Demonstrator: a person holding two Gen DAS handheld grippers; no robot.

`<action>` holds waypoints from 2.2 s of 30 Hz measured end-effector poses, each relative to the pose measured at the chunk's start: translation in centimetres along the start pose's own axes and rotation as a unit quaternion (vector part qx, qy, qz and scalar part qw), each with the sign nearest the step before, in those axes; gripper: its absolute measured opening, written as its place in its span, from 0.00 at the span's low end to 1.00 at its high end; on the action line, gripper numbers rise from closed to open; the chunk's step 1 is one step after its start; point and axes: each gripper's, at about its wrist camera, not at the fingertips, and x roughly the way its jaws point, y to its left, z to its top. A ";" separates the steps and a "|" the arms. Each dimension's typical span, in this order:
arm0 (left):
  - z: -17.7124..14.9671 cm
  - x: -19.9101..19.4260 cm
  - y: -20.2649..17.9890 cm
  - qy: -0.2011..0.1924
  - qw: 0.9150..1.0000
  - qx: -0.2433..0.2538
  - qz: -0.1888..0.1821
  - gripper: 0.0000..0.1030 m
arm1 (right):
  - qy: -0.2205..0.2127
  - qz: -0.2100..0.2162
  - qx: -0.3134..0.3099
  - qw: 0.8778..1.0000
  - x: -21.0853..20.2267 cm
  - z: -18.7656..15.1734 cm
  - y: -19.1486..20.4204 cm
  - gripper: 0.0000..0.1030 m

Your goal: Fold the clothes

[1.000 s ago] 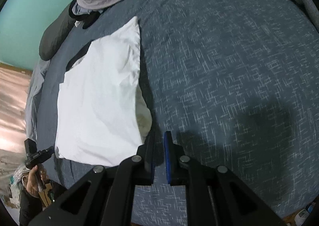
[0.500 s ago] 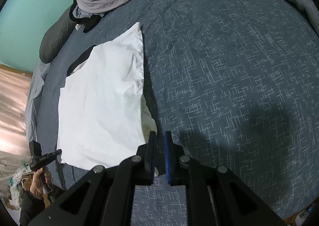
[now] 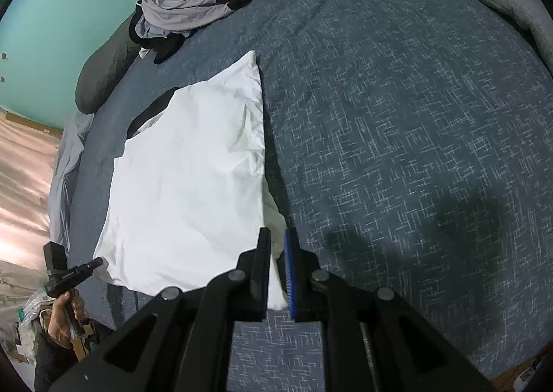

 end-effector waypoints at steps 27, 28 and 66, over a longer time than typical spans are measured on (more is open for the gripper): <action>-1.4 20.6 -32.5 0.154 0.957 0.244 0.020 0.09 | -0.013 0.079 0.002 0.997 -2.7 0.6 -2.3 0.09; -1.9 21.3 -32.4 0.160 0.955 0.247 0.023 0.09 | -0.011 0.080 0.004 0.997 -2.6 0.5 -2.5 0.09; -2.8 14.1 -12.4 0.144 0.986 0.083 -0.023 0.49 | 0.093 0.008 -0.077 0.993 6.6 -2.4 5.5 0.36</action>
